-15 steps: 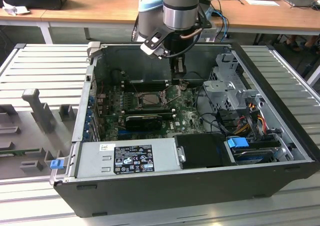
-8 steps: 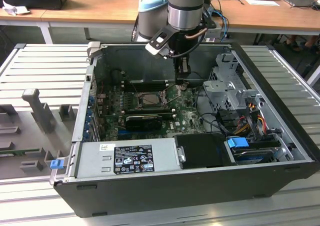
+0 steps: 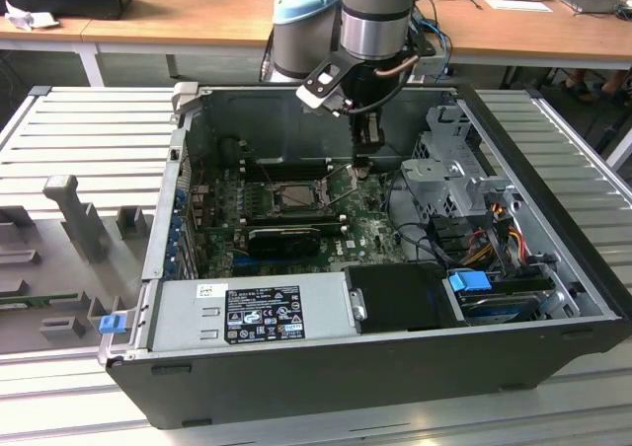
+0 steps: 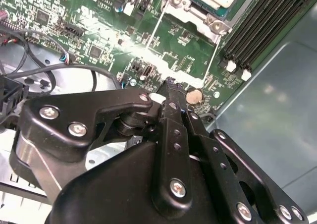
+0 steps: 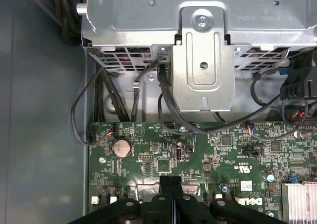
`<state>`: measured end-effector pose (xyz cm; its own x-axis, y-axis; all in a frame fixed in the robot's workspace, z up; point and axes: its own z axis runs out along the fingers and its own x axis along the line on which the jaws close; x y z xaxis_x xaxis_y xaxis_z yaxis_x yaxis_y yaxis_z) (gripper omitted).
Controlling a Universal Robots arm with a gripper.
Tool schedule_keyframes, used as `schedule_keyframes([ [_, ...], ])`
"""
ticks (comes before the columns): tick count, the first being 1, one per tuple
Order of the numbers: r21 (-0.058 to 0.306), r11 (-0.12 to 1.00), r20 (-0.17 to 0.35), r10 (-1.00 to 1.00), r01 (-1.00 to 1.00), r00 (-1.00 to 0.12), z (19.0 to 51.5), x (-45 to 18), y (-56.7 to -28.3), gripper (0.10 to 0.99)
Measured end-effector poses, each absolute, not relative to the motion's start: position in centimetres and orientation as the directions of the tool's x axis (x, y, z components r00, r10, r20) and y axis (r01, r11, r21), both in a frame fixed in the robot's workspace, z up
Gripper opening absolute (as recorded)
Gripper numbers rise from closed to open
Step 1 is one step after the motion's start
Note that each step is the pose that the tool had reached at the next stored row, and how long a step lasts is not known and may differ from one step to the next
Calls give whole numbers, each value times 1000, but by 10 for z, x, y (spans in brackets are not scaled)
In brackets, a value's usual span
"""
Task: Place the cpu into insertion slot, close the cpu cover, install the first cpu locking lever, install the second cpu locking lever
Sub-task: 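Close the cpu cover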
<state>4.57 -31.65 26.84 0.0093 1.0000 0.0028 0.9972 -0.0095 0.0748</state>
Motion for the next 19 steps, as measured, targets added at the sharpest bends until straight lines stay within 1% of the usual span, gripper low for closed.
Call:
schedule_keyframes([
  [10,75,-9,3,1000,997,8,268,59,-316,106],
  [15,75,-8,3,1000,997,8,249,60,-316,106],
  [19,75,-8,1,1000,997,8,245,64,-316,106],
])
